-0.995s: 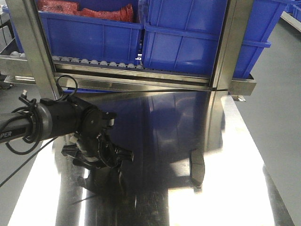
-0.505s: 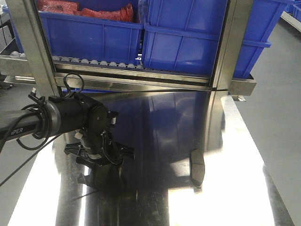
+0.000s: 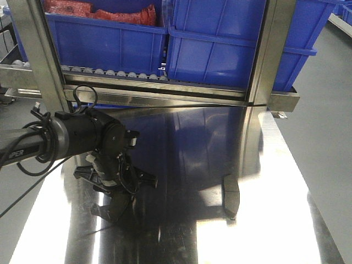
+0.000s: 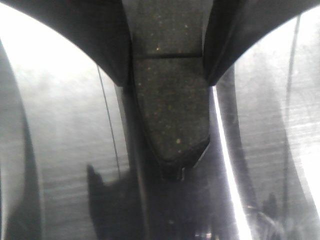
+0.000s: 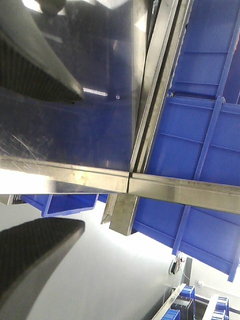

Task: Move and align brake pads A on conveyor
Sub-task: 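Close the left gripper on the brake pad and lift it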

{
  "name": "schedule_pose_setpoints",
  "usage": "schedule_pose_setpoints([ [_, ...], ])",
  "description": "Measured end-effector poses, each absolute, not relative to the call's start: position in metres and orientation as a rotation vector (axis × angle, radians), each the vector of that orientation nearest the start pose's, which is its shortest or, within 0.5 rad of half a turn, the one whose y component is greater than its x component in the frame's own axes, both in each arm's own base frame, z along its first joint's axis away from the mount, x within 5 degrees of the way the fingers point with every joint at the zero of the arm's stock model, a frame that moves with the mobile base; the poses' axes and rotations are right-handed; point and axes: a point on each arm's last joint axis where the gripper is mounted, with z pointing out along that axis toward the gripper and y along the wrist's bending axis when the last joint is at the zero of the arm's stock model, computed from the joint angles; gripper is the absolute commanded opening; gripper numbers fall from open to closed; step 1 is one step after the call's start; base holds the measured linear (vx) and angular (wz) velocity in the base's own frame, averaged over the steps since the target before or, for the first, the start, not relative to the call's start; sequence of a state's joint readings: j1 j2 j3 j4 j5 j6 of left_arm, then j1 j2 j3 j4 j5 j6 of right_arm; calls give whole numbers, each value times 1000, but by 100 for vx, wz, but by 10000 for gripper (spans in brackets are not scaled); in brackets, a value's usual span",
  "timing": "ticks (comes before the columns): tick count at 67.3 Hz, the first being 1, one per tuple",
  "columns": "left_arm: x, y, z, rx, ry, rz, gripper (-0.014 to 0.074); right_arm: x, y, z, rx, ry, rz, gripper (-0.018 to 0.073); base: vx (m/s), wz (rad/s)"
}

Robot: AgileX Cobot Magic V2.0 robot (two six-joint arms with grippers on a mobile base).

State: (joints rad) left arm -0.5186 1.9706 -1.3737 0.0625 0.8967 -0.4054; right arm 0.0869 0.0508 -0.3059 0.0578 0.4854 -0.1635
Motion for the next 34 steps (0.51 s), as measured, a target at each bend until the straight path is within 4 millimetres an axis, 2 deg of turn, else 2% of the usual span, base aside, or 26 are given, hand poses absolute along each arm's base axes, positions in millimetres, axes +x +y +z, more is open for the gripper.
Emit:
schedule_pose_setpoints([
  [14, 317, -185, 225, 270, 2774, -70, -8, 38, 6, 268, -190, 1703, 4, 484, 0, 0],
  [21, 291, -170, 249, 216, 2659, -122, -8, 38, 6, 268, -190, 1703, 4, 484, 0, 0],
  [34, 239, -135, 274, 208, 2513, -184, -7, 38, 6, 268, -190, 1703, 4, 484, 0, 0],
])
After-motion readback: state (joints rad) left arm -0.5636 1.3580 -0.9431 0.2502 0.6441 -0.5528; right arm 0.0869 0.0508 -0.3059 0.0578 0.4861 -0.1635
